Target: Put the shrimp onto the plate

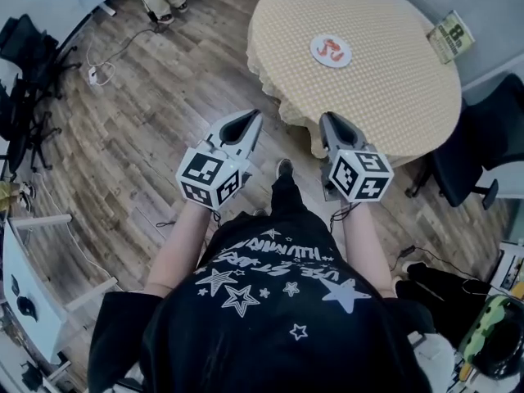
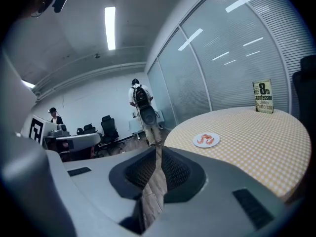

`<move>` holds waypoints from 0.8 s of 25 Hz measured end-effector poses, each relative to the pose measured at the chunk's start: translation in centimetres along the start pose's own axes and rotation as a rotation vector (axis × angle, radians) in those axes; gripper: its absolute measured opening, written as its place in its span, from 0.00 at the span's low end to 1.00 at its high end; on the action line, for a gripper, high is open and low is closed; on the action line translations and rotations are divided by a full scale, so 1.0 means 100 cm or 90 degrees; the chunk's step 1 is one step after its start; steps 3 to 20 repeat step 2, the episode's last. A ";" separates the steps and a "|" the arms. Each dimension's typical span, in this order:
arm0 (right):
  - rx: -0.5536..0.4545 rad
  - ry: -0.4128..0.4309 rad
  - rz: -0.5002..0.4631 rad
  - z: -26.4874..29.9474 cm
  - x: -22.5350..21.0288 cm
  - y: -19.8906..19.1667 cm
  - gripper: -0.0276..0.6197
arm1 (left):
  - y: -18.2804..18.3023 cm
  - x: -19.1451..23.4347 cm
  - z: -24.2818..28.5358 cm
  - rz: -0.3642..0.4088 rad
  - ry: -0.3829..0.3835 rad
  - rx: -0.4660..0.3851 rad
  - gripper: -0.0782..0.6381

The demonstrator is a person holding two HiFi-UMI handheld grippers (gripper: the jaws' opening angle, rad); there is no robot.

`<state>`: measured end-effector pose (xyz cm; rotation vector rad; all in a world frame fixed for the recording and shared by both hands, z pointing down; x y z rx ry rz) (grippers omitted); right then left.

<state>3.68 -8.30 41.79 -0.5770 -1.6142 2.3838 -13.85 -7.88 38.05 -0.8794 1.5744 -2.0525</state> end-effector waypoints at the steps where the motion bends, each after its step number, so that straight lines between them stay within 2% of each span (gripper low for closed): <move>1: 0.002 -0.002 0.001 -0.007 0.006 -0.005 0.12 | -0.003 -0.003 -0.009 -0.001 -0.001 -0.001 0.12; 20: 0.004 -0.003 0.002 -0.015 0.013 -0.011 0.12 | -0.005 -0.007 -0.017 -0.003 -0.002 -0.002 0.12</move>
Point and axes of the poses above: the fingertips, and each gripper's own axes: z forward along the fingers, x to its left, y out of its top, the point moved 3 cm from there along -z, backward along the fingers, and after that the axes turned 5 degrees about -z, right-handed, at the moved point
